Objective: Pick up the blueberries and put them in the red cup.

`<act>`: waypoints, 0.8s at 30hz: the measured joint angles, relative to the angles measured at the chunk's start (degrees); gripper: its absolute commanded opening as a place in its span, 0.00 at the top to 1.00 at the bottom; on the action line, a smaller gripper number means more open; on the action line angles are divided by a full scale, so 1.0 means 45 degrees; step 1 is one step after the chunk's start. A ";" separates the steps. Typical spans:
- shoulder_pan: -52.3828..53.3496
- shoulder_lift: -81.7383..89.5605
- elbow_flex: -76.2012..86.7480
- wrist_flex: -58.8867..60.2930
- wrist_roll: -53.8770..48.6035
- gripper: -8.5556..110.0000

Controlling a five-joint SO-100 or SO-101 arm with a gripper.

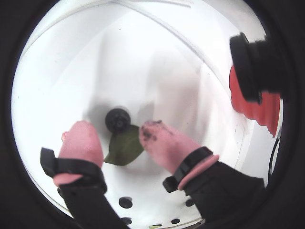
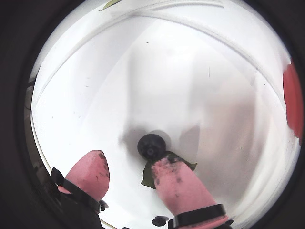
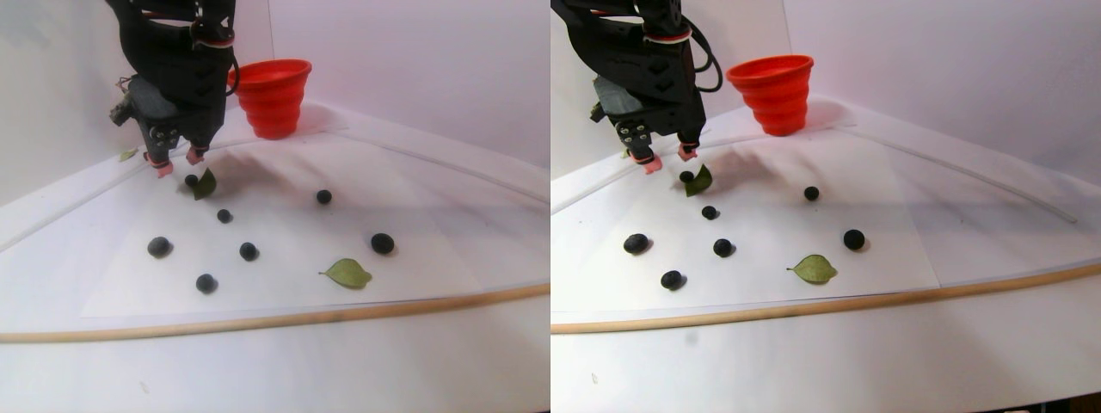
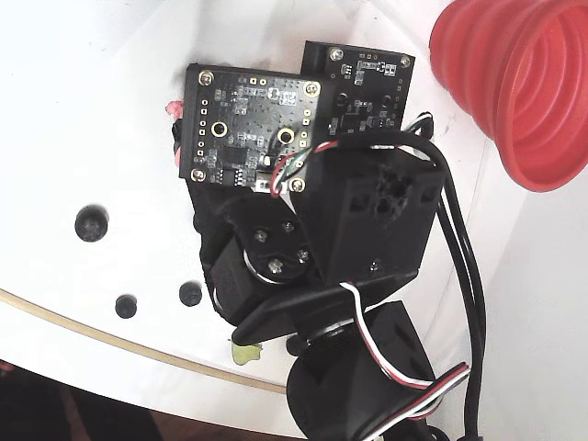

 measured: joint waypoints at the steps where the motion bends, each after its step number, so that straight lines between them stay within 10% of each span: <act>1: 0.0020 -0.0098 -0.0039 -0.0078 -0.0059 0.77; 24: 0.0273 -0.2090 -0.1543 -0.0879 -0.0234 0.77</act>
